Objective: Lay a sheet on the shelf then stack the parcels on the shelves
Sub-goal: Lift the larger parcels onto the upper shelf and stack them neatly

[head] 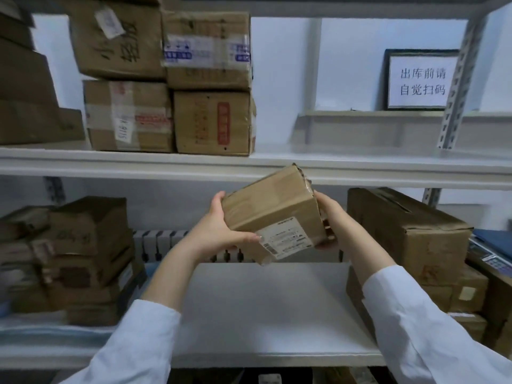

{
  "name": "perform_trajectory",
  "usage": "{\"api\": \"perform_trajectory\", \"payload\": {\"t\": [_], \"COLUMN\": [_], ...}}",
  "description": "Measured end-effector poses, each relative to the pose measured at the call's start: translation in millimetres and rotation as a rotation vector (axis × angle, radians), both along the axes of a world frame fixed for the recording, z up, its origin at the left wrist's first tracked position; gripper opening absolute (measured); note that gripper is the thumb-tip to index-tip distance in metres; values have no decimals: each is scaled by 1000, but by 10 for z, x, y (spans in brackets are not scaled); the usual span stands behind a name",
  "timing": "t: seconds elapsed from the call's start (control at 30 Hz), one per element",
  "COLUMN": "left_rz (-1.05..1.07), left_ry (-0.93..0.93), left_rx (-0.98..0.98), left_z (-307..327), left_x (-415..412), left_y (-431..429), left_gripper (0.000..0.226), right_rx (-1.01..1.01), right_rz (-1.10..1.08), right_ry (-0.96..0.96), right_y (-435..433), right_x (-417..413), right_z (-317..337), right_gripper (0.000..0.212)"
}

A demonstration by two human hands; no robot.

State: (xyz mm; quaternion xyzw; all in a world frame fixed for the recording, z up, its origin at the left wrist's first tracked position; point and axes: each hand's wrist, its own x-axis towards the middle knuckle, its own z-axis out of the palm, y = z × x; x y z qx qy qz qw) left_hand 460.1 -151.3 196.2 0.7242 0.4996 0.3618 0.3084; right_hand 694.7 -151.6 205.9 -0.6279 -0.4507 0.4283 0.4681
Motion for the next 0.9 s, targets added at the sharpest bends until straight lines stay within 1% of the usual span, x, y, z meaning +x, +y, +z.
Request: {"api": "perform_trajectory", "payload": {"t": [0.1, 0.17, 0.23, 0.3, 0.53, 0.67, 0.73, 0.77, 0.83, 0.9], "left_rz": [-39, -61, -61, -50, -85, -111, -98, -98, -109, -144], "left_ry": [-63, -72, -94, -119, -177, -195, -199, -214, -246, -282], "left_rx": [92, 109, 158, 181, 354, 463, 513, 531, 564, 586], "left_z": [248, 430, 603, 728, 1472, 1806, 1968, 2044, 2189, 2327], "left_x": [-117, -155, -198, -199, -245, -203, -194, -196, -195, -190], "left_y": [-70, -149, -218, -246, -456, -538, -557, -560, -591, -618], "left_gripper": [100, 104, 108, 101, 81, 82, 90, 90, 94, 96], "right_rx": [-28, -20, 30, 58, 299, 420, 525, 587, 756, 943], "right_rz": [54, 72, 74, 73, 46, -18, -30, -35, -65, -126], "right_ry": [9, -3, -26, -40, -26, 46, 139, 191, 293, 332], "right_y": [-77, -110, -131, -139, -274, -296, -324, -335, -370, -369], "right_x": [-38, -37, -38, -32, -96, -174, -196, -208, -239, -288], "right_z": [160, 257, 395, 500, 1184, 1530, 1682, 1740, 1842, 1938], "right_gripper": [51, 51, 48, 51, 50, 49, 53, 53, 52, 48]}}
